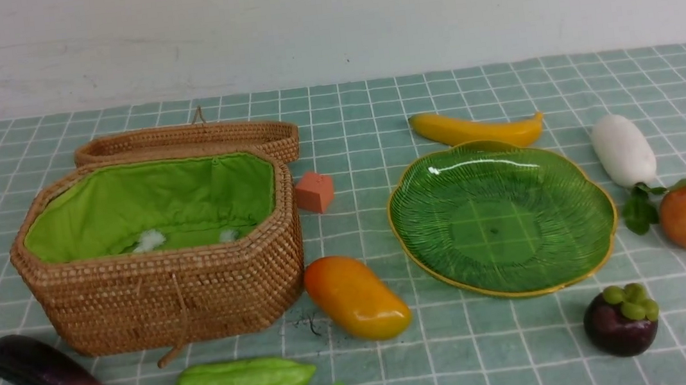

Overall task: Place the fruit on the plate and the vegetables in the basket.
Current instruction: Use the left arm to grab an eggplant and put it into the left basket

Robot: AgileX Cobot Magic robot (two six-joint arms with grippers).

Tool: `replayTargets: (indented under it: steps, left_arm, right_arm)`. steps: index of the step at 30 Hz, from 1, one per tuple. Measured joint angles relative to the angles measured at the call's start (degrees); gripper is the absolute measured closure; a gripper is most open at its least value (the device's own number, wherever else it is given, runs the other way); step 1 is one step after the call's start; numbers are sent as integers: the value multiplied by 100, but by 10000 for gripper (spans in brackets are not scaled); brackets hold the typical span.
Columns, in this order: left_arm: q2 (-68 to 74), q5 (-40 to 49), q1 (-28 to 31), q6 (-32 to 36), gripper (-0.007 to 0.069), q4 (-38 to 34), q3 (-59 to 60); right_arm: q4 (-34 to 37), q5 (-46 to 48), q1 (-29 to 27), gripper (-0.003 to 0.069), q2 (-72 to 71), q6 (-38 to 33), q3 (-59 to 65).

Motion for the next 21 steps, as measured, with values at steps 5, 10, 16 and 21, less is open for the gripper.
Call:
replayTargets:
  steps: [5, 10, 16, 21]
  left_arm:
    - [724, 166, 0, 76, 638, 332, -295]
    - [1360, 131, 0, 76, 638, 589, -676]
    - [2039, -486, 0, 64, 638, 666, -890]
    - [2547, -788, 48, -266, 638, 886, -890]
  right_arm:
    - [87, 1366, 0, 483, 105, -289, -768]
    - [-127, 3370, 0, 547, 1200, -1671, -2702]
    - [-305, 5315, 0, 566, 2738, -2809, -5016]
    - [-346, 5490, 174, 566, 3214, -3034, -5702]
